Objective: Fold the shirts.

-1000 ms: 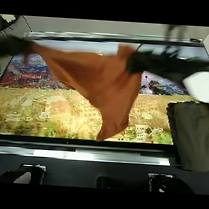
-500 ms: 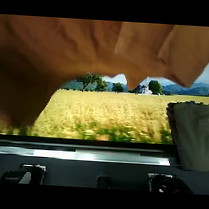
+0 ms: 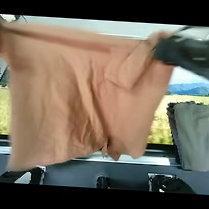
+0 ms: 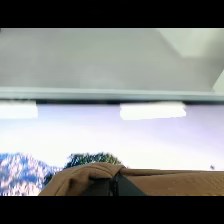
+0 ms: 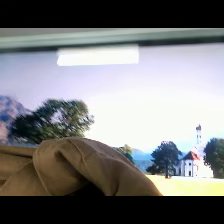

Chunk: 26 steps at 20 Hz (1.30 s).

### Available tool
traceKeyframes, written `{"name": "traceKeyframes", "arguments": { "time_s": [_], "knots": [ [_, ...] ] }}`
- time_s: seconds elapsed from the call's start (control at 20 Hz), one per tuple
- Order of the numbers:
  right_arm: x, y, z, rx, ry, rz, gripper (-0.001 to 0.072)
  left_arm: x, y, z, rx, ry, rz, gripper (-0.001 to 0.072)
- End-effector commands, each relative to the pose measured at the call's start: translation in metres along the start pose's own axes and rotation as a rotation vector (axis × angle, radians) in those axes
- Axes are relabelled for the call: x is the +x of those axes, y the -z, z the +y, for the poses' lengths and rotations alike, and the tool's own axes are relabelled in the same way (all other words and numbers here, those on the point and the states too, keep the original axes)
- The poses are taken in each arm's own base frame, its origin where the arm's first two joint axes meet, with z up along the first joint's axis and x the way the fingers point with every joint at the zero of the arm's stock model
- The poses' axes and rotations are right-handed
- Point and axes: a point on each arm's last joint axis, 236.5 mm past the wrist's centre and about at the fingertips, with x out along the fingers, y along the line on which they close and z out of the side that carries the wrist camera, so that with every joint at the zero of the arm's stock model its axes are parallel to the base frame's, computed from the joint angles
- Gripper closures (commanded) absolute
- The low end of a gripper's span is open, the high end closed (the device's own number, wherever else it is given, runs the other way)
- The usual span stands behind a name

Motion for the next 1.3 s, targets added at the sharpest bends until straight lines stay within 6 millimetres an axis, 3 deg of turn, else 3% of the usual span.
{"name": "traceKeyframes", "arguments": {
  "time_s": [0.0, 0.1, 0.25, 0.4, 0.5, 0.55, 0.6, 0.65, 0.8, 0.9, 0.95, 1.05, 1.1, 1.15, 1.25],
  "knots": [
    [0.144, 0.055, 0.018, -0.045, 0.031, 0.103, 0.0658, 0.115, 0.112, 0.056, -0.085, -0.044, 0.316, 0.0682],
    [0.2, 0.081, 0.032, 0.043, 0.007, 0.115, 0.0657, 0.159, 0.172, 0.075, -0.139, -0.048, 0.456, 0.0681],
    [0.238, 0.126, 0.038, 0.163, 0.01, 0.215, 0.0657, 0.196, 0.233, 0.079, -0.239, -0.014, 0.577, 0.0682],
    [0.246, 0.148, 0.037, 0.173, 0.025, 0.277, 0.0657, 0.21, 0.261, 0.07, -0.297, 0.021, 0.633, 0.0681],
    [0.244, 0.149, 0.038, 0.182, 0.024, 0.286, 0.0647, 0.208, 0.263, 0.058, -0.341, 0.04, 0.657, 0.0669],
    [0.241, 0.147, 0.038, 0.185, 0.024, 0.286, 0.0473, 0.205, 0.258, 0.052, -0.37, 0.052, 0.662, 0.0499],
    [0.233, 0.141, 0.035, 0.179, 0.031, 0.284, 0.0231, 0.198, 0.25, 0.052, -0.38, 0.059, 0.675, 0.0194],
    [0.22, 0.133, 0.026, 0.184, 0.045, 0.292, 0.017, 0.188, 0.239, 0.056, -0.372, 0.068, 0.694, 0.0086],
    [0.175, 0.09, -0.04, 0.126, 0.09, 0.274, 0.0171, 0.141, 0.232, 0.106, -0.37, -0.026, 0.789, 0.0109],
    [0.147, 0.085, -0.097, 0.158, 0.114, 0.326, 0.0173, 0.1, 0.259, 0.134, -0.455, -0.092, 0.926, 0.0109],
    [0.135, 0.096, -0.121, 0.197, 0.111, 0.397, 0.0176, 0.079, 0.278, 0.142, -0.486, -0.105, 1.003, 0.0109],
    [0.109, 0.133, -0.151, 0.254, 0.069, 0.587, 0.0253, 0.041, 0.321, 0.146, -0.552, -0.107, 1.123, 0.0111],
    [0.099, 0.15, -0.159, 0.274, 0.047, 0.661, 0.0265, 0.026, 0.342, 0.147, -0.576, -0.109, 1.15, 0.0217],
    [0.088, 0.166, -0.164, 0.282, 0.016, 0.733, 0.0306, 0.015, 0.361, 0.149, -0.589, -0.109, 1.164, 0.0262],
    [0.075, 0.189, -0.172, 0.27, -0.007, 0.828, 0.033, 0.002, 0.395, 0.157, -0.633, -0.116, 1.182, 0.0258]
  ]
}}
